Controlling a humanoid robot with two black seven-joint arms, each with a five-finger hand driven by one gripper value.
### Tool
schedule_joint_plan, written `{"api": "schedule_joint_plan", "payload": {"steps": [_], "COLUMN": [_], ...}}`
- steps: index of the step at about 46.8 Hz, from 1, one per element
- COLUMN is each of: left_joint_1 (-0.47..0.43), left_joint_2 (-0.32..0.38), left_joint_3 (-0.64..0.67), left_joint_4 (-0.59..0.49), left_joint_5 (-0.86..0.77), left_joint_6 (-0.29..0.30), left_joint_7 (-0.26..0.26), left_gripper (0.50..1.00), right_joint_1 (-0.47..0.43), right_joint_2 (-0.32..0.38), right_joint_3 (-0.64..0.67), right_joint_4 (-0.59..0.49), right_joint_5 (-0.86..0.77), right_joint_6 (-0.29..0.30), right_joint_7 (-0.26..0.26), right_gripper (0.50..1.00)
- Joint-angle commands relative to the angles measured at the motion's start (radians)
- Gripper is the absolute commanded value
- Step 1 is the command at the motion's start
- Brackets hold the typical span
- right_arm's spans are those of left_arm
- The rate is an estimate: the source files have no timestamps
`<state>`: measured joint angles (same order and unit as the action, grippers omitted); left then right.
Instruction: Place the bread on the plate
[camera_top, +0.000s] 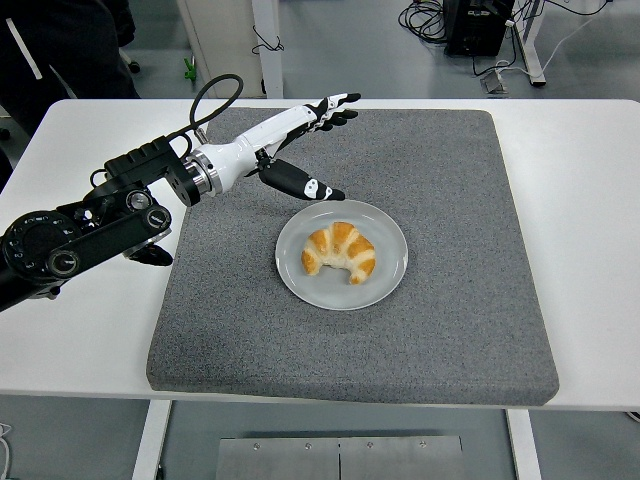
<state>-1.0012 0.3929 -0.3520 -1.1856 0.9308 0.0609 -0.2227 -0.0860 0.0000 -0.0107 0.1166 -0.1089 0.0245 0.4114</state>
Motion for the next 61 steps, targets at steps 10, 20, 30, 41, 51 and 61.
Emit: {"api": "schedule_joint_plan", "payload": {"steps": [10, 20, 30, 41, 51, 61], "left_joint_1": [0.072, 0.095, 0.133, 0.177, 0.174, 0.168], "left_joint_2": [-0.014, -0.016, -0.052, -0.097, -0.134, -0.141], "left_joint_3": [-0.073, -0.076, -0.139, -0.263, -0.3, -0.303], "left_joint_4": [0.012, 0.024, 0.08, 0.176, 0.279, 0.314], "left_joint_5": [-0.111, -0.265, -0.371, -0.402, -0.484, -0.54], "left_joint_6": [0.135, 0.24, 0.269, 0.267, 0.267, 0.266], "left_joint_7": [0.0, -0.004, -0.038, -0.04, -0.04, -0.067], "left_gripper": [0.966, 0.966, 0.966, 0.966, 0.966, 0.966], "right_joint_1": [0.0, 0.0, 0.0, 0.0, 0.0, 0.0], "right_joint_2": [0.0, 0.0, 0.0, 0.0, 0.0, 0.0], "right_joint_3": [0.0, 0.0, 0.0, 0.0, 0.0, 0.0], "right_joint_4": [0.0, 0.0, 0.0, 0.0, 0.0, 0.0], "right_joint_5": [0.0, 0.0, 0.0, 0.0, 0.0, 0.0], "right_joint_6": [0.0, 0.0, 0.0, 0.0, 0.0, 0.0], "right_joint_7": [0.0, 0.0, 0.0, 0.0, 0.0, 0.0], "right_gripper": [1.0, 1.0, 1.0, 1.0, 1.0, 1.0]}}
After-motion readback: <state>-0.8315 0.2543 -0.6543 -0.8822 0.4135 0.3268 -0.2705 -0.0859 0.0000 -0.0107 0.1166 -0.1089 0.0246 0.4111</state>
